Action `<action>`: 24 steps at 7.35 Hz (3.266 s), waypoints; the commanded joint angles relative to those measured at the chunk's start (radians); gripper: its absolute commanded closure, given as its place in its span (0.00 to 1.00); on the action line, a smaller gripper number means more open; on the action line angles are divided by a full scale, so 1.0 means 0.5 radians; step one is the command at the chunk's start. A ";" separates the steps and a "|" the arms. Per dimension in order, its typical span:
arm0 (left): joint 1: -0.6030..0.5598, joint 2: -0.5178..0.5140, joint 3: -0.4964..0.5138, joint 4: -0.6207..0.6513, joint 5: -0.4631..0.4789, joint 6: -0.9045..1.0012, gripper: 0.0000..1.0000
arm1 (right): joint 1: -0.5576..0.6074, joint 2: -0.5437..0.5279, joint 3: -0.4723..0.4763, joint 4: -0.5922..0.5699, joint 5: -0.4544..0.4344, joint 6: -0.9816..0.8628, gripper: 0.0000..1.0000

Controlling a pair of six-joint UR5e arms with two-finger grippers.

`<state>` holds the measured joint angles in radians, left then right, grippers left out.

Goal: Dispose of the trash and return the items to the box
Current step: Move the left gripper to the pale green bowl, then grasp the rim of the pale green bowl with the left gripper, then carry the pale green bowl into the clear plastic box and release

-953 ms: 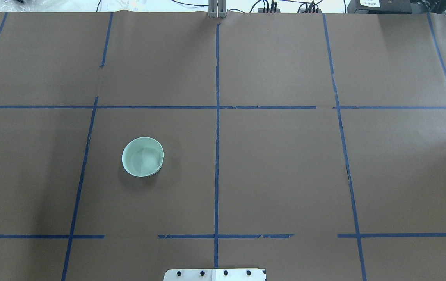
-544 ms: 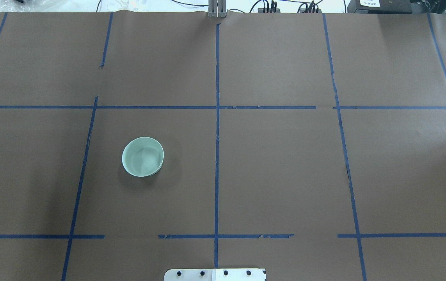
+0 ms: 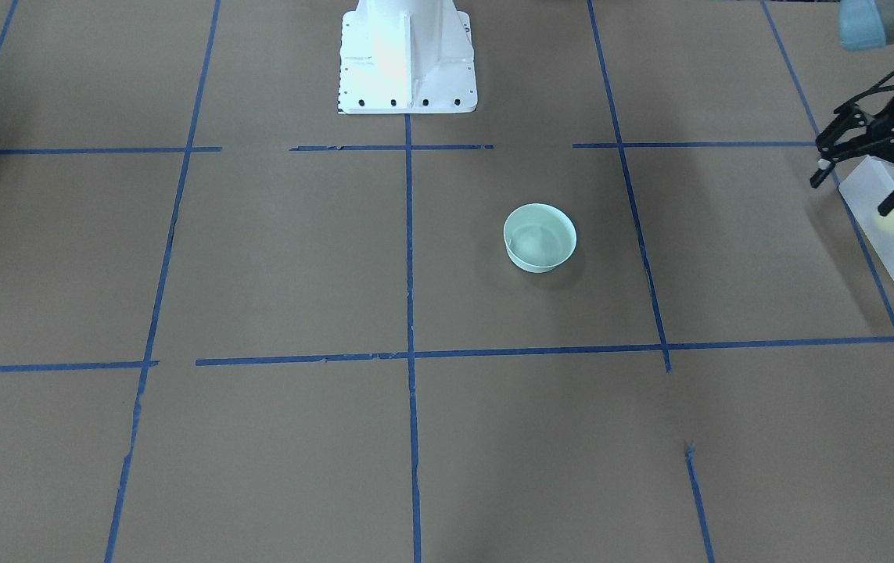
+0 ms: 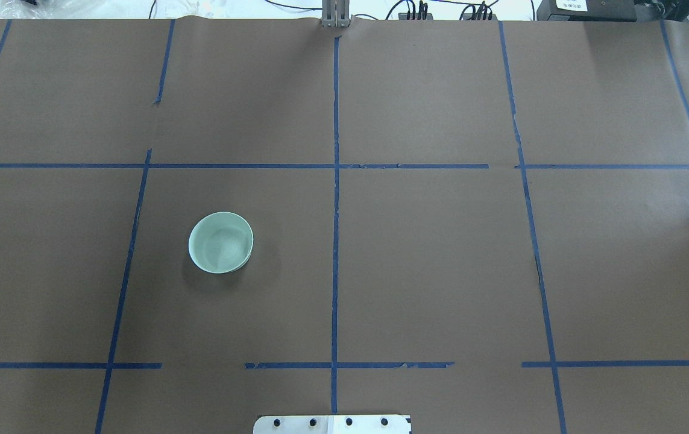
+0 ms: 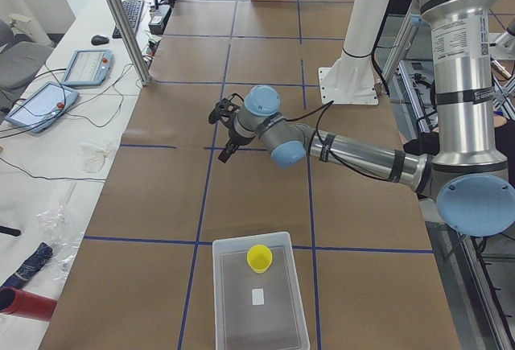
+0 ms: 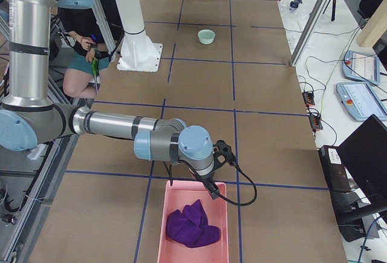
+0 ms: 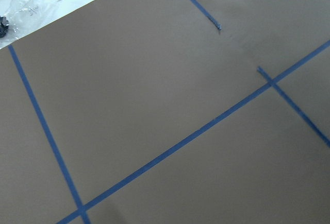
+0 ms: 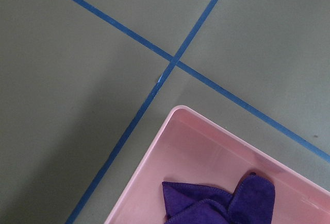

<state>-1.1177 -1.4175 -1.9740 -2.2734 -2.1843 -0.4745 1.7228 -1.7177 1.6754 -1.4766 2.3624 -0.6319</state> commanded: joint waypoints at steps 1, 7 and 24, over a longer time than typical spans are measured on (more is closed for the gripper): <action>0.530 -0.122 -0.065 -0.003 0.329 -0.442 0.00 | -0.025 -0.071 0.006 0.112 0.042 0.018 0.00; 1.116 -0.625 0.181 0.340 0.840 -1.395 0.41 | -0.028 -0.105 0.009 0.152 0.070 0.024 0.00; 0.513 -0.428 -0.377 1.055 0.485 -0.134 1.00 | -0.028 -0.200 0.006 0.256 0.067 0.021 0.00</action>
<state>-0.7634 -1.7292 -2.1037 -1.7500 -1.9004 -0.7146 1.7089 -1.8157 1.6782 -1.3504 2.3967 -0.6209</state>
